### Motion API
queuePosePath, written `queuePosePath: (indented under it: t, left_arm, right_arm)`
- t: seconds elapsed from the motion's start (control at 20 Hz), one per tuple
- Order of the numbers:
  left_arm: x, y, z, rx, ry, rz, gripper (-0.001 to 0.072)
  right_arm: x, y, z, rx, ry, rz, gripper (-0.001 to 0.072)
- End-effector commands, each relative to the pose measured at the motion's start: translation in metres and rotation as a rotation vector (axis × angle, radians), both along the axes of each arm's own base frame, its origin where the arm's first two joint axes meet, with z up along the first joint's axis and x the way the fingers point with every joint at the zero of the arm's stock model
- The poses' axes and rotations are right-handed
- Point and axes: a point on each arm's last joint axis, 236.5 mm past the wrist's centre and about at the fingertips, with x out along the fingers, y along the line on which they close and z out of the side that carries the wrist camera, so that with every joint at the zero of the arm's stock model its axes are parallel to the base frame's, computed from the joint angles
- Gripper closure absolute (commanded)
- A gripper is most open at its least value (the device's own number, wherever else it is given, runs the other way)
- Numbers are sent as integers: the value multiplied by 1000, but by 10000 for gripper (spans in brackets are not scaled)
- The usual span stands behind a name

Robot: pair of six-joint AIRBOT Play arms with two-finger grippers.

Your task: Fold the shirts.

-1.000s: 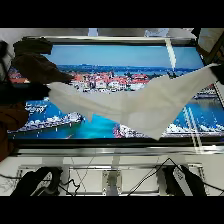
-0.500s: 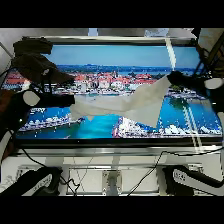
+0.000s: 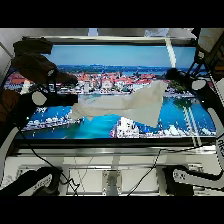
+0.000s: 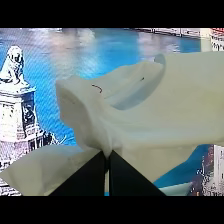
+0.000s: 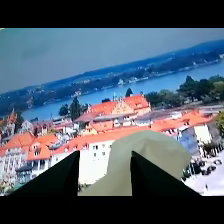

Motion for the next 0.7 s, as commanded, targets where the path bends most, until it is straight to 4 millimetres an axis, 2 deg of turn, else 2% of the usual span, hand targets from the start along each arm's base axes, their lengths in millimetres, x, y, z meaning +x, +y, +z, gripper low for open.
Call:
queuePosePath:
  t: [0.0,0.1,0.15,0.2,0.25,0.35,0.5,0.65]
  left_arm:
    - [0,0,-1,-1,2,1,698]
    - [0,-1,-1,-4,2,1,698]
    - [0,-1,-1,-4,3,1,698]
    - [0,-1,-1,-4,3,1,698]
    - [0,-1,-1,-6,3,2,698]
    - [-1,-2,0,-13,7,2,698]
    - [-3,-4,-1,-19,19,-4,698]
    - [-6,-5,-3,-18,29,-10,698]
  right_arm:
    - [-67,-25,-56,62,337,44,328]
    - [-130,-34,-96,78,598,90,327]
    - [-156,-31,-110,116,691,106,325]
    - [-178,-23,-120,177,759,116,321]
    - [-190,-16,-127,232,795,120,320]
    - [-198,4,-135,335,804,123,320]
    - [-203,38,-132,477,799,174,319]
    - [-225,57,-143,523,863,205,318]
